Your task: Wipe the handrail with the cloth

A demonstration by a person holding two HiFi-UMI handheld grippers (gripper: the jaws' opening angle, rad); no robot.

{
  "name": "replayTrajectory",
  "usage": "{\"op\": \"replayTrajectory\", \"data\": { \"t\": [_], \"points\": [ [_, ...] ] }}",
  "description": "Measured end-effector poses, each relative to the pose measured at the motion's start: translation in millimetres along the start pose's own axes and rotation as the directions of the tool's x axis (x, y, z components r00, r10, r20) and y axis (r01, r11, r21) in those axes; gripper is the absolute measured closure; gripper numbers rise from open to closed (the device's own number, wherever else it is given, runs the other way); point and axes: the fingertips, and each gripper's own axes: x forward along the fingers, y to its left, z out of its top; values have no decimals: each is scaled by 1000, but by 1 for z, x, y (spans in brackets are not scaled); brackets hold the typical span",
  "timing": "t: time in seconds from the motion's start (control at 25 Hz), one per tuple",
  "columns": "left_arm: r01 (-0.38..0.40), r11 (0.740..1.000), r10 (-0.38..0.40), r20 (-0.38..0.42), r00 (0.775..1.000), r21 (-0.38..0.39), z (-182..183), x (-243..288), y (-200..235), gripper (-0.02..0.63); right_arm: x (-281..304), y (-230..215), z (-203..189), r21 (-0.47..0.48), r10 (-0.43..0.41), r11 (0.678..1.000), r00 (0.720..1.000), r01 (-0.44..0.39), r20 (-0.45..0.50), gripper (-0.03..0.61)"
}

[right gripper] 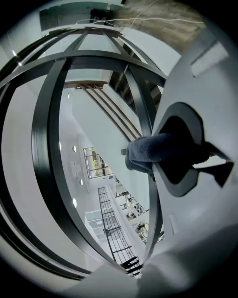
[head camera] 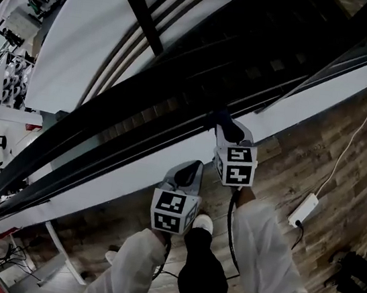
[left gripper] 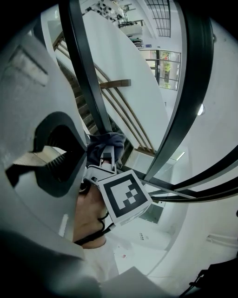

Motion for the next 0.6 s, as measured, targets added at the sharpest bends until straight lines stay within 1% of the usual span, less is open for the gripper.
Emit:
{"op": "replayTrajectory", "data": {
  "t": [0.08, 0.24, 0.36, 0.48, 0.6],
  "points": [
    [17, 1000, -17, -2, 1000, 10, 5, 14, -10, 611, 1, -19, 3, -21, -13, 1000, 1000, 13, 7, 505],
    [45, 999, -45, -1, 999, 27, 15, 44, -27, 611, 2, -43, 7, -48, 2, 999, 1000, -1, 13, 503],
    [71, 996, -71, -3, 997, 45, 22, 63, -43, 611, 2, -61, 8, -57, -2, 998, 1000, 4, 28, 503],
    [90, 994, -90, -7, 996, 59, 27, 78, -54, 611, 3, -85, 8, -42, -25, 999, 999, 27, 47, 503],
    [99, 994, -99, -12, 995, 51, 30, 90, -60, 611, 3, -109, 9, 5, -50, 999, 997, 50, 52, 503]
  ]
}}
